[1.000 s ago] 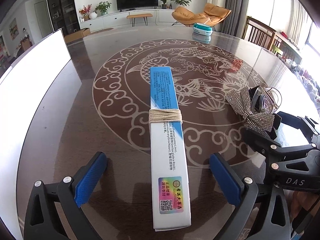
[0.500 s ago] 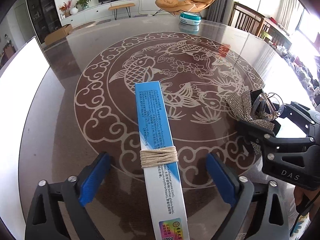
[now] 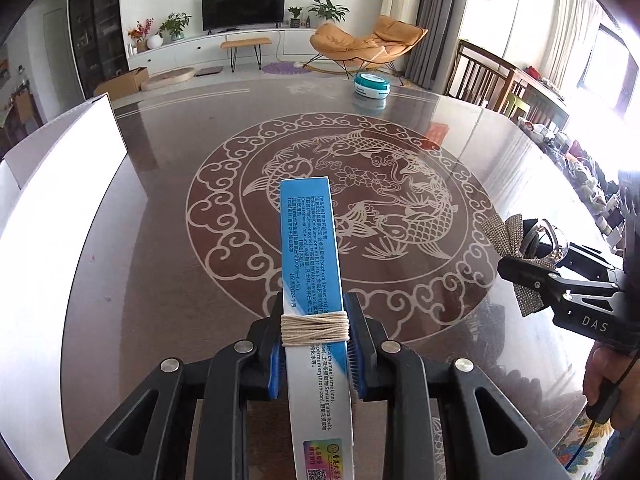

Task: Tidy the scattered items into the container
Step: 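Carry the box in the left gripper and hair clip in the right toward the container, then lower the hair clip and box into the container and open both grippers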

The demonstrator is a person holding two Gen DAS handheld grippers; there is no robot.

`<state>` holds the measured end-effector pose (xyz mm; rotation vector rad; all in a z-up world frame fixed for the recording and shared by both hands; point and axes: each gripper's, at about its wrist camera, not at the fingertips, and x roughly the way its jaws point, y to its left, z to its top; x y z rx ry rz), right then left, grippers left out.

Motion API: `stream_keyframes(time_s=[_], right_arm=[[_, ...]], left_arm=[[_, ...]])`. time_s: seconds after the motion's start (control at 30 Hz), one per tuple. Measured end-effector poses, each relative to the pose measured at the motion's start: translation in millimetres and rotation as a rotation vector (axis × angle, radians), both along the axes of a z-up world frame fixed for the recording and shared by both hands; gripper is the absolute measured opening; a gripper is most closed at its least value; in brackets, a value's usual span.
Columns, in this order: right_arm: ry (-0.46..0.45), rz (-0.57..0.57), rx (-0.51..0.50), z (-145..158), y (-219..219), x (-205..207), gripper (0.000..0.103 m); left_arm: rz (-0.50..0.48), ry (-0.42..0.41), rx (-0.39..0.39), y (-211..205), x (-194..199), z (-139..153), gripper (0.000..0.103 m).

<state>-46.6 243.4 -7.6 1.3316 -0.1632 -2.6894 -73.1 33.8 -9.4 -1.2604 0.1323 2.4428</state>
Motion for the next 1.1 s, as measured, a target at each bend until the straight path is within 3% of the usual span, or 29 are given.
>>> stream_keyframes(time_s=[0.17, 0.33, 0.47, 0.6, 0.7, 0.83, 0.97, 1.1], right_arm=[[0.017, 0.014, -0.045, 12, -7, 8, 0.053], [0.063, 0.086, -0.060, 41, -42, 1, 0.053], [0.098, 0.182, -0.098, 70, -98, -14, 0.053], [0.133, 0.321, -0.154, 103, -182, -32, 0.053], [0.140, 0.440, -0.201, 121, -255, -43, 0.053], [0.128, 0.587, -0.215, 127, -351, -49, 0.053], [0.079, 0.691, -0.176, 107, -423, -51, 0.053], [-0.001, 0.735, -0.125, 72, -464, -54, 0.053]], left_arm=[[0.027, 0.039, 0.073, -27, 8, 36, 0.026], [0.072, 0.089, 0.120, -77, 15, 76, 0.026], [0.146, 0.138, 0.111, -146, 18, 107, 0.026], [0.291, 0.162, 0.080, -238, 16, 124, 0.026], [0.412, 0.139, 0.071, -305, 17, 119, 0.026], [0.529, 0.076, 0.054, -370, 18, 91, 0.026], [0.585, 0.014, 0.036, -401, 13, 64, 0.026], [0.609, -0.029, 0.049, -414, 8, 42, 0.026]])
